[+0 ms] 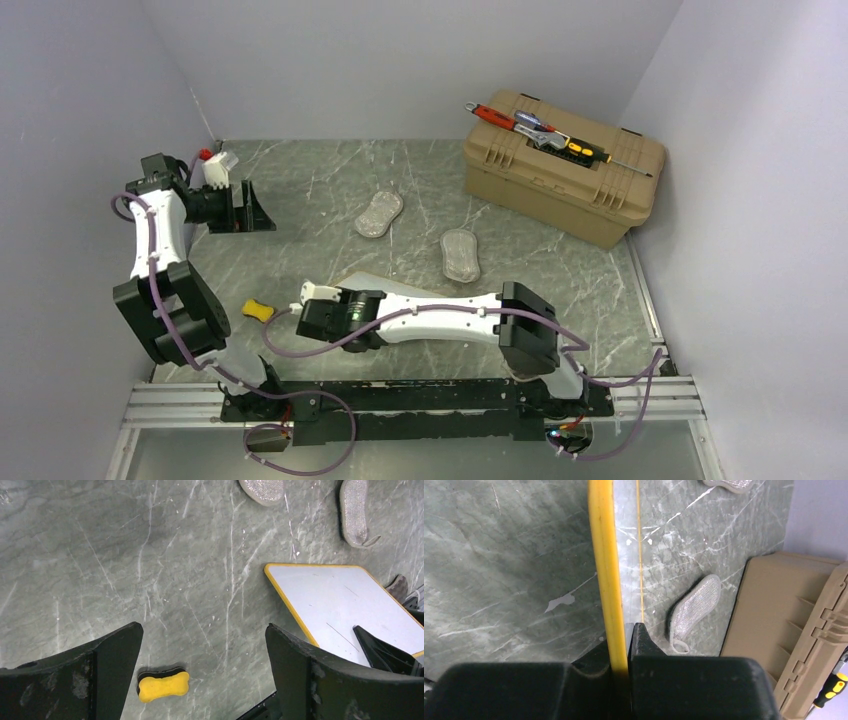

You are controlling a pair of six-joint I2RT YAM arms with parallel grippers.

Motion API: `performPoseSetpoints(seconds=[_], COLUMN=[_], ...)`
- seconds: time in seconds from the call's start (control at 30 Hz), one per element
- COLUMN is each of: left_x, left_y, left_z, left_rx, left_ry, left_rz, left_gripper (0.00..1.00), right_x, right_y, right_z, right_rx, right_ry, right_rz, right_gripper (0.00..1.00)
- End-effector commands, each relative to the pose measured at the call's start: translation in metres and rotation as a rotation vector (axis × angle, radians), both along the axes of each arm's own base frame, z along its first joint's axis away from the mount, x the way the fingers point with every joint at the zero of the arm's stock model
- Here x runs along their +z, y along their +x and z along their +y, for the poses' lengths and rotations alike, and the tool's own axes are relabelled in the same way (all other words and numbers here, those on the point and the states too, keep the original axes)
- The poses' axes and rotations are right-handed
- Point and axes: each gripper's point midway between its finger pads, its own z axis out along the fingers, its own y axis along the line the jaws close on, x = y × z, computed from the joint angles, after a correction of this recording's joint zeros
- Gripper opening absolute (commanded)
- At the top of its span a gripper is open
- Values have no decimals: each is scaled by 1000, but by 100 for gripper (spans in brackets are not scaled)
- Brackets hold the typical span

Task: Erase the whiteboard
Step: Adjust the whiteboard at the center of the board.

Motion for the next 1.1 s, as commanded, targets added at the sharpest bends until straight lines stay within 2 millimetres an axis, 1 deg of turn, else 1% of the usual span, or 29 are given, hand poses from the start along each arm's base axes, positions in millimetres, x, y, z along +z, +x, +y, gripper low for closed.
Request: performPoseSetpoints(seconds=[0.0, 0.07, 0.1, 0.13, 0.17, 0.2, 0.23, 0.27, 0.33, 0.5, 0.6, 0.7, 0.73, 0.83, 0.93, 0.97, 1.0, 1.03, 1.07], left_x=[7, 2, 0, -2, -4, -5, -6, -8, -10, -13, -14, -16, -17, -17, -17, -18, -19, -20, -22], left_y=[2, 0, -1, -1, -2, -2, -2, -3, -2, -1, -1, -1, -1, -1, -1, -1, -1, -1, -2], left_z=[5, 2, 1, -2, -4, -7, -10, -12, -17, -21, -22, -22, -22, -21, -22, -22, -23, -23, -23], left_rx=[-2, -15, -20, -25, -31, -37, -43, -51, -65, -76, -79, -83, -85, -83, -84, -84, -86, -84, -86], left_ry=[65, 63, 59, 58, 60, 63, 65, 69, 70, 57, 58, 57, 58, 59, 56, 54, 54, 57, 58], left_rz=[-46, -24, -17, -15, -12, -13, -17, -14, -9, 1, -1, 3, 5, 5, 0, 1, 0, 0, 4], left_gripper=[99, 99, 99, 99, 99, 99, 100, 99, 100, 100, 100, 100, 99, 99, 99, 99, 99, 99, 100], right_x=[-32, -40, -45, -49, -52, -56, -59, -62, -67, -70, -73, -72, -71, -63, -49, -36, -29, -24, -14], right_y=[-29, -31, -33, -35, -37, -39, -41, -42, -45, -43, -42, -40, -39, -34, -28, -25, -23, -20, -17], right_z=[88, 97, 100, 105, 110, 114, 117, 119, 121, 120, 119, 120, 119, 115, 105, 101, 95, 85, 76], right_rx=[-45, -58, -60, -61, -66, -66, -67, -70, -73, -92, -93, -89, -93, -112, -142, -155, -169, -187, -204], right_ry=[484, 518, 531, 546, 564, 576, 581, 588, 596, 610, 602, 608, 612, 633, 677, 710, 728, 737, 758], right_rz=[196, 189, 192, 195, 200, 206, 210, 213, 211, 188, 183, 186, 186, 187, 193, 193, 191, 183, 171], right_gripper=[0, 0, 2, 9, 18, 26, 31, 36, 42, 59, 79, 95, 99, 100, 100, 100, 100, 100, 100])
